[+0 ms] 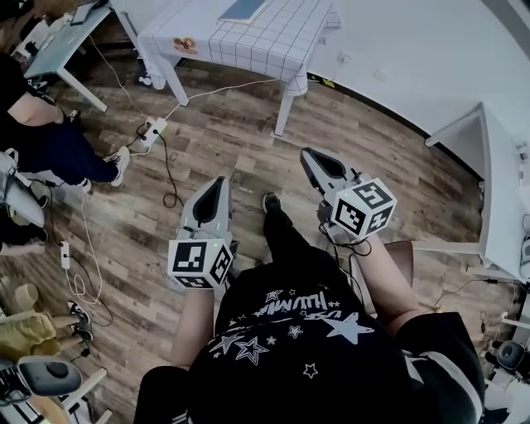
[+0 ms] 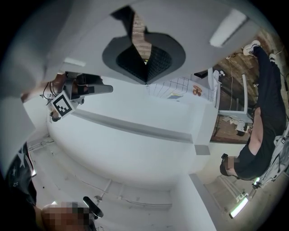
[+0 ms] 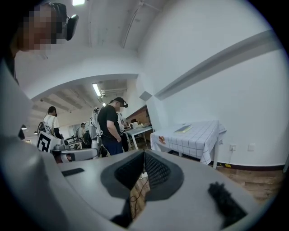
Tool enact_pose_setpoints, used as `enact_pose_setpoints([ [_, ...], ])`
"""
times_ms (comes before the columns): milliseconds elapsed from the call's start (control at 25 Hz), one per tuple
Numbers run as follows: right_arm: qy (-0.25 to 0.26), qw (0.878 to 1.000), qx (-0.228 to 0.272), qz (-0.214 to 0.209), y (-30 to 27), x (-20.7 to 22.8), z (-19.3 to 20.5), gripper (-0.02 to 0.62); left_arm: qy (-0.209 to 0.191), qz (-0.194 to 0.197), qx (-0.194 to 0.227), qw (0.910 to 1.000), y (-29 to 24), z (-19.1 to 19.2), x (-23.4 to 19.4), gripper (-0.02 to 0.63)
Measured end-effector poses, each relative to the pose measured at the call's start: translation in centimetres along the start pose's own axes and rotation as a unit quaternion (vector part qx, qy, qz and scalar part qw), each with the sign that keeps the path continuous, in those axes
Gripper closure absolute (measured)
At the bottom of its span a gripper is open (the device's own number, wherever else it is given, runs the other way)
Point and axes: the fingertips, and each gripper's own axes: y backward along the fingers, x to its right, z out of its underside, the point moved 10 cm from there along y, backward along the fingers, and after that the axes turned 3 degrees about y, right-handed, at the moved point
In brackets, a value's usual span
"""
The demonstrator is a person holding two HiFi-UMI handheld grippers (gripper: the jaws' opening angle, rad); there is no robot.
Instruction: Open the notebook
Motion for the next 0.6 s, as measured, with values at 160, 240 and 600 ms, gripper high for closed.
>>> enact_pose_setpoints([
  [160,0.002,1.0,0.003,-0.014,-3.0,2.2,-1.3,0.58,-0.004,-0.003,-0.001,1.0,-3.0,-1.0,-1.3,0.597],
  [240,0.005,1.0,-0.004,-0.018,-4.8,3.5,-1.9,0.58,-0.008,-0.007,0.002,0.9999,-4.5,-1.6,-2.2,0.597],
  [600,0.011,0.999,-0.009,-0.05,-12.7,10.0,-6.0,0.58,-0.009,-0.035,0.001,0.9993,-12.2,-4.5,-5.8,0.597],
])
